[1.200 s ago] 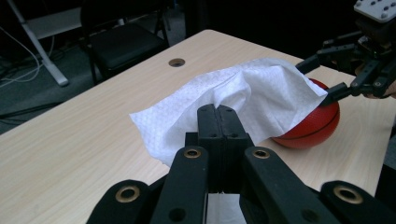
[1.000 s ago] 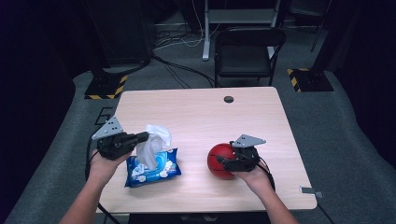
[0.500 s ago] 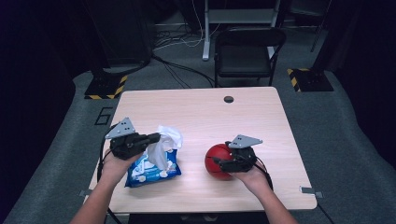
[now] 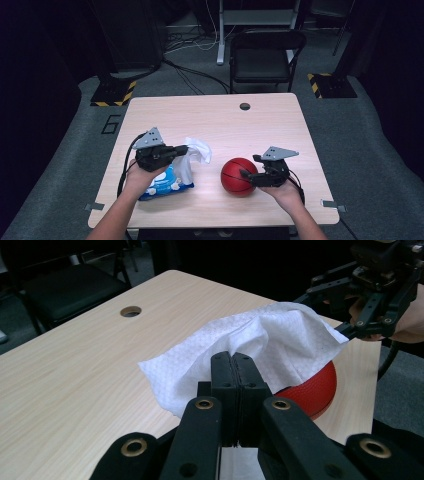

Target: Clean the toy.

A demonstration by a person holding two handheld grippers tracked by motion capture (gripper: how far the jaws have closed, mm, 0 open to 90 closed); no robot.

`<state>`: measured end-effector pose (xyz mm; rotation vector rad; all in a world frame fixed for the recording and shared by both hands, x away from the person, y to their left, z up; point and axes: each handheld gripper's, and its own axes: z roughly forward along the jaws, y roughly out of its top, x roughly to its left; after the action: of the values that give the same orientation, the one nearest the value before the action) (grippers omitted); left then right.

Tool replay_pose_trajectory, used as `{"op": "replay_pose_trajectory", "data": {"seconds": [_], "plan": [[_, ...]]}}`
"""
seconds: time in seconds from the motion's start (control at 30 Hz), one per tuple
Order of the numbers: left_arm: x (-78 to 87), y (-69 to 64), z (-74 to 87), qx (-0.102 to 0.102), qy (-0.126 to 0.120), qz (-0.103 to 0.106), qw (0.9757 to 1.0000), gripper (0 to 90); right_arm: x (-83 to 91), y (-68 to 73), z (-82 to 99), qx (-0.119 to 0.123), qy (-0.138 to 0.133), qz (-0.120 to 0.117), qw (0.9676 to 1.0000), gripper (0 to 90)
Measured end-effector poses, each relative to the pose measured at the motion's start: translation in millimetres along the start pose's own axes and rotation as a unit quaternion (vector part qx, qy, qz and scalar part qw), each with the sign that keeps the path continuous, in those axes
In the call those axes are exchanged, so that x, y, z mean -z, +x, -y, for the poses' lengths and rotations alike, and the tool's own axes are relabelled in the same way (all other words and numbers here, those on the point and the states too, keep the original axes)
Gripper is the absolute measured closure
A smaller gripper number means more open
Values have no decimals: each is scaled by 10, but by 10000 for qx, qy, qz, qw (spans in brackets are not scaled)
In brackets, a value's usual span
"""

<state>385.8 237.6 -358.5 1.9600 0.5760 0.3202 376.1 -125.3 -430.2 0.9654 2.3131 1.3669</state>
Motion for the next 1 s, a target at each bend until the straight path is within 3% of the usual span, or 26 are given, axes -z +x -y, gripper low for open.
{"op": "replay_pose_trajectory", "data": {"seconds": [0.3, 0.5, 0.63, 0.7, 0.83, 0.9, 1.0], "plan": [[-299, -147, -28, -55, 36, 234, 9997, 892, -144, 117, -47, 80, 21, -204, 9998, 236], [-507, -191, 17, 45, 45, 378, 9993, 891, -170, 146, -53, 68, 0, -213, 9998, 215], [-601, -224, 46, -12, 106, 422, 9991, 891, 52, 176, -35, 265, -46, -110, 9996, 222], [-635, -236, 58, 16, 126, 475, 9988, 891, 203, 105, 112, 195, 98, -47, 9998, 247], [-723, -275, 52, 21, 141, 540, 9984, 891, 185, 49, 246, 106, 318, -54, 9994, 248], [-750, -304, 44, 2, 131, 578, 9982, 891, 145, 38, 281, -39, 193, -253, 9995, 251], [-787, -341, 35, -19, 138, 626, 9979, 891, 115, 57, 267, -4, 195, -305, 9993, 251]]}}
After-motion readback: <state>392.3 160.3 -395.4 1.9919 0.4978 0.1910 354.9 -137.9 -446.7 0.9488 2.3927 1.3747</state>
